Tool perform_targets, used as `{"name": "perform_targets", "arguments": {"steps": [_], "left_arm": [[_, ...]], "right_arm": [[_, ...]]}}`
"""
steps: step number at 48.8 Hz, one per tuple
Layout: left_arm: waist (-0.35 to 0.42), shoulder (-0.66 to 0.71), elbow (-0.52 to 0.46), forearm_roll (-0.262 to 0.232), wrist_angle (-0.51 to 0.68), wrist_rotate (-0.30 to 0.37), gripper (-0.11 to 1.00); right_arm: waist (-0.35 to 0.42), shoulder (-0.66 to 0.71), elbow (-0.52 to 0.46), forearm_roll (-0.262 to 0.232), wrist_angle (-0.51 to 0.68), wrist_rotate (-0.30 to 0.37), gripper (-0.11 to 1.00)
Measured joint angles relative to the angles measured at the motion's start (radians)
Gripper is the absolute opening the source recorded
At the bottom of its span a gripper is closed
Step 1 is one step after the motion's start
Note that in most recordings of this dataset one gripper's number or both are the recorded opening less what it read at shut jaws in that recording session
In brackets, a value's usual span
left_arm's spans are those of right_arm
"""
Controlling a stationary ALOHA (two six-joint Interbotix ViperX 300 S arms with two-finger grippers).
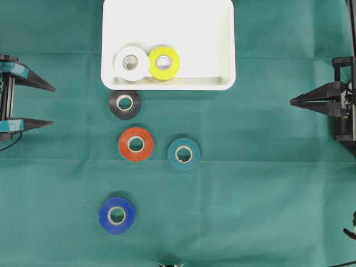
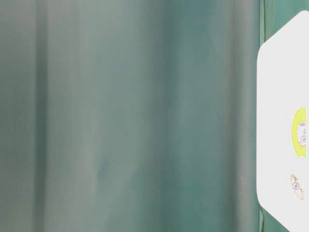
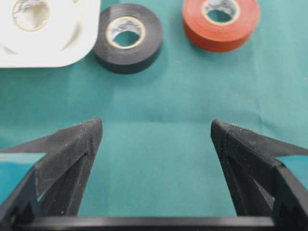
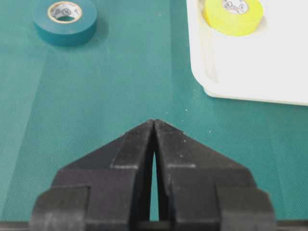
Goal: Put the tape into the white case with the left arm.
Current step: 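Open the left gripper and retract it to the left edge, then move the left gripper over the red tape roll and grasp it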
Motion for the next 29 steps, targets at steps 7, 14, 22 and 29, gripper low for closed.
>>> {"name": "perform_targets", "arguments": {"steps": [7, 14, 22, 29], "left_arm": [[-0.044, -0.002, 0.0, 0.0, -0.002, 0.011, 0.96], [-0.089, -0.002, 0.0, 0.0, -0.002, 0.012, 0.92], [-0.1, -0.002, 0.0, 0.0, -0.002, 0.011, 0.9], [-0.1, 0.009, -0.005, 0.0, -0.012, 0.011, 0.9]], "right_arm": [[-0.002, 0.0, -0.002, 0.0, 0.0, 0.0, -0.1], [-0.002, 0.0, -0.002, 0.0, 0.0, 0.0, -0.1], [-0.002, 0.0, -0.002, 0.0, 0.0, 0.0, -0.1], [0.0, 0.0, 0.0, 0.0, 0.0, 0.0, -0.1]]}}
